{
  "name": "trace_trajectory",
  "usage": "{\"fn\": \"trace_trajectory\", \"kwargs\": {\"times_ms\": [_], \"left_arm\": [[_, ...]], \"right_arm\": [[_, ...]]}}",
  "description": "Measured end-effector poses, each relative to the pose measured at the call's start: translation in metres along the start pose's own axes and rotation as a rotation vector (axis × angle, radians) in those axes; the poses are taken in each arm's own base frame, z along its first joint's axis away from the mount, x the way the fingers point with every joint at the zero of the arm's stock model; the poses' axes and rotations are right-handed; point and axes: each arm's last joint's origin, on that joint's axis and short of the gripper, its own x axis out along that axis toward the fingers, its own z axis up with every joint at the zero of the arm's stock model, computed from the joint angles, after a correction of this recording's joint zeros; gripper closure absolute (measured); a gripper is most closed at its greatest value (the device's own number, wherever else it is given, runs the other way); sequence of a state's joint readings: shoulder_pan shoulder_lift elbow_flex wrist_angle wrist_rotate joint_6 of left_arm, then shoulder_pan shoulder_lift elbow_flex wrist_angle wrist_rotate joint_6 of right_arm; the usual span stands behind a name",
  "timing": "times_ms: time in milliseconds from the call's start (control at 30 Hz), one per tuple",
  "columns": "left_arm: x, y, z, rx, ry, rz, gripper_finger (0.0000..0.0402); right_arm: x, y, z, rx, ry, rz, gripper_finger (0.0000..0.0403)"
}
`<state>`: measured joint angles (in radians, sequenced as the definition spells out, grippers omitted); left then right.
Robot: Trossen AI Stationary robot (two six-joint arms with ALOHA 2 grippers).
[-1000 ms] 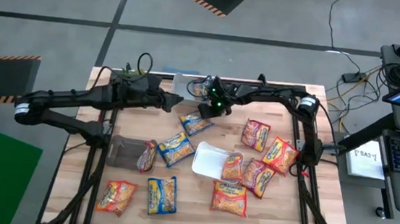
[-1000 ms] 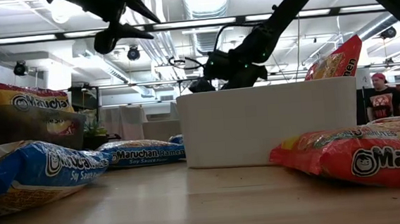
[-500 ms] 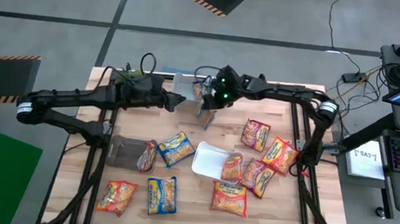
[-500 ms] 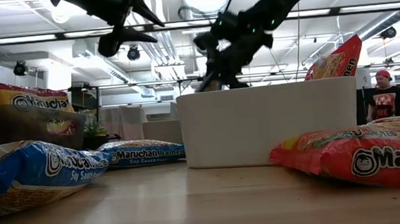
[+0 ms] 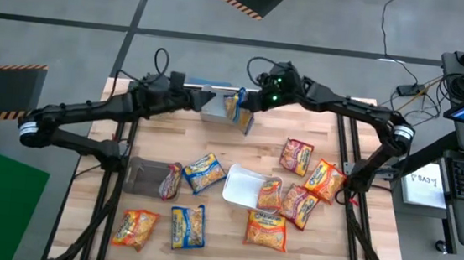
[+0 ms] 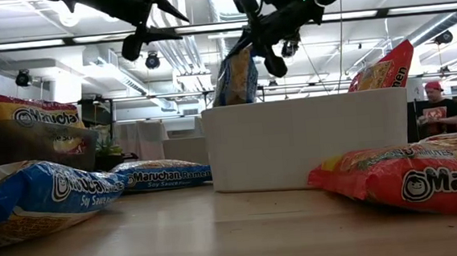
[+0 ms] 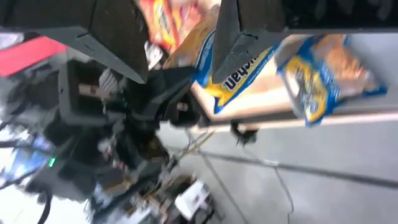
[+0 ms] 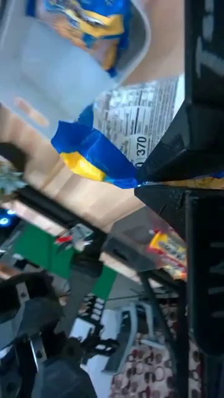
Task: Sort Maruchan noodles
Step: Put the blue noodle pack into the gray bin
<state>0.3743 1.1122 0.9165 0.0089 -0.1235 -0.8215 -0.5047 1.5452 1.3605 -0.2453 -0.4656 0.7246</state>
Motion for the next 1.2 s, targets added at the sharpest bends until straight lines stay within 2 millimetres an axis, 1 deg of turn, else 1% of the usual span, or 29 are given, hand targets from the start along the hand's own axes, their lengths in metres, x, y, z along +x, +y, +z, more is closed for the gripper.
{"fn": "trace_trajectory", "kwargs": {"times_ms": [200,400,567,733,867,933,1000,1100,1200], "left_arm": [[0.001,0.005,0.018,-0.053,-0.101,-0.026,0.0240],[0.001,0.009,0.028,-0.083,-0.155,-0.034,0.0240],[0.000,0.010,0.030,-0.124,-0.170,-0.038,0.0240],[0.001,0.014,0.034,-0.129,-0.184,-0.024,0.0240],[0.000,0.028,0.046,-0.069,-0.206,0.026,0.0240],[-0.001,0.037,0.054,-0.047,-0.185,0.018,0.0240],[-0.002,0.046,0.061,-0.041,-0.152,-0.002,0.0240],[-0.002,0.060,0.067,-0.053,-0.099,-0.004,0.0240],[0.004,0.070,0.069,-0.076,-0.074,0.007,0.0240]], "right_arm": [[-0.011,0.000,0.016,-0.018,-0.064,0.013,0.0394],[-0.013,-0.001,0.036,-0.071,-0.131,0.036,0.0394],[-0.010,-0.006,0.056,-0.113,-0.192,0.049,0.0394],[0.005,-0.016,0.074,-0.116,-0.235,0.051,0.0394],[0.022,-0.027,0.085,-0.081,-0.237,0.046,0.0394],[0.030,-0.033,0.090,-0.052,-0.223,0.045,0.0394],[0.037,-0.034,0.096,-0.039,-0.214,0.063,0.0394],[0.039,-0.031,0.104,-0.044,-0.206,0.094,0.0394],[0.035,-0.030,0.107,-0.056,-0.185,0.071,0.0394]]}}
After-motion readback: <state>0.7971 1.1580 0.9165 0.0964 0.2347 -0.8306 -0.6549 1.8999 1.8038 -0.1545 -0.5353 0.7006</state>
